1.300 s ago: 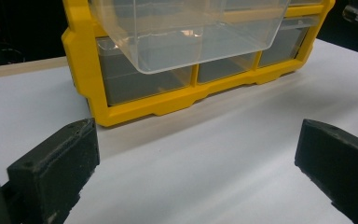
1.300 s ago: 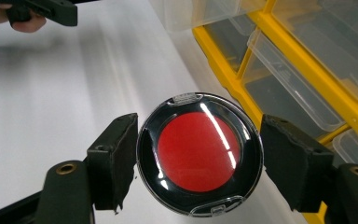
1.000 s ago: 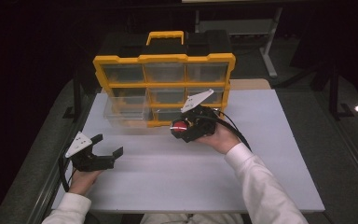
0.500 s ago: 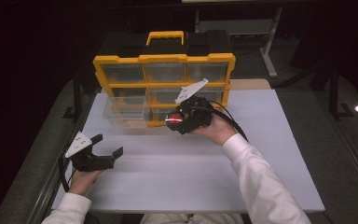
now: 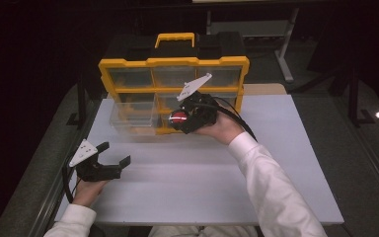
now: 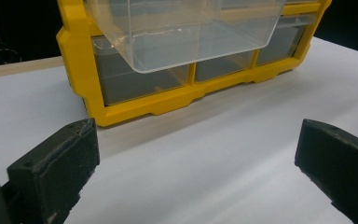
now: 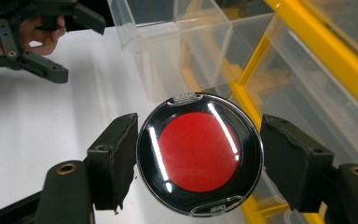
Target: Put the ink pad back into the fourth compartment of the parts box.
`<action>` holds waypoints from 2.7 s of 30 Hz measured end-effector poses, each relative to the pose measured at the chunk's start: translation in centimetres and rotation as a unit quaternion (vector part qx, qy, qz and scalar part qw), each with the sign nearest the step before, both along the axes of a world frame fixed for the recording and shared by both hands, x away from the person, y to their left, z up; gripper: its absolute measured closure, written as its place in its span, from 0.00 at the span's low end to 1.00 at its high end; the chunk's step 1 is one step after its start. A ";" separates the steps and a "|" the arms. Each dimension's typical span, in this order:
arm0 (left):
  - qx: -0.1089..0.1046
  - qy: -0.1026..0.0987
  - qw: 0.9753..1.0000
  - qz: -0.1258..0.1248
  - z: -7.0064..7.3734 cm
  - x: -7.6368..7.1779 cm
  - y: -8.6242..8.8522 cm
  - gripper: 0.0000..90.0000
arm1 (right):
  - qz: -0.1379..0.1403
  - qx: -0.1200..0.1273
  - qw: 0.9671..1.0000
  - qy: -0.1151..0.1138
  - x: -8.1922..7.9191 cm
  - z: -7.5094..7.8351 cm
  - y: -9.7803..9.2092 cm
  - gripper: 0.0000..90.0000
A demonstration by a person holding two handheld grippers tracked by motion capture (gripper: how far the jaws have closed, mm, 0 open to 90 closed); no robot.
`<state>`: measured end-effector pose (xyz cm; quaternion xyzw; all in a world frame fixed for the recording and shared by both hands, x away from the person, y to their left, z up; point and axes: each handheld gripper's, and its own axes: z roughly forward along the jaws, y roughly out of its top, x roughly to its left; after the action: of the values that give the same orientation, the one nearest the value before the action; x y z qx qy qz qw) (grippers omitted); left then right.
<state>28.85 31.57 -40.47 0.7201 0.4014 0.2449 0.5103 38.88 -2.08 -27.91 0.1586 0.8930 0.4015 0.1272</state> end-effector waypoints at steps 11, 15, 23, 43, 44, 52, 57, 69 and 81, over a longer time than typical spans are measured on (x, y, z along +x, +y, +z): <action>0.001 -0.001 1.000 -0.002 0.0 0.0 0.0 0.00 | 0.005 0.002 1.000 -0.007 0.6 1.2 1.3 0.32; 0.000 0.000 1.000 -0.003 0.0 0.0 0.0 0.00 | 0.008 0.004 1.000 -0.011 0.7 1.7 1.8 0.32; -0.002 0.000 1.000 -0.002 0.0 0.0 0.0 0.00 | 0.015 0.007 1.000 -0.015 1.0 2.5 2.9 0.32; 0.000 0.003 1.000 -0.007 0.0 0.1 -0.3 0.00 | 0.029 0.009 0.999 -0.031 1.9 4.6 6.4 0.32; 0.000 0.003 1.000 -0.007 0.0 0.1 -0.2 0.00 | 0.027 0.011 0.999 -0.027 1.9 4.7 6.7 0.32; 0.001 0.002 1.000 -0.006 0.1 0.1 -0.2 0.00 | 0.039 0.009 0.999 -0.025 2.4 4.8 8.7 0.32; 0.002 0.000 1.000 -0.006 0.1 0.2 -0.2 0.00 | 0.043 0.003 0.999 -0.016 3.0 4.4 9.9 0.32; 0.005 -0.001 1.000 -0.009 0.0 0.4 -0.3 0.00 | 0.047 -0.003 0.999 0.002 4.1 3.1 12.0 0.32; 0.004 0.001 1.000 -0.013 0.0 0.4 -0.3 0.00 | 0.045 0.006 0.999 0.018 4.2 2.3 12.7 0.17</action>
<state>29.25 31.24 -40.46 0.7274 0.3916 0.2395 0.5101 43.04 10.65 -25.56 0.1263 0.8990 0.4089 0.0924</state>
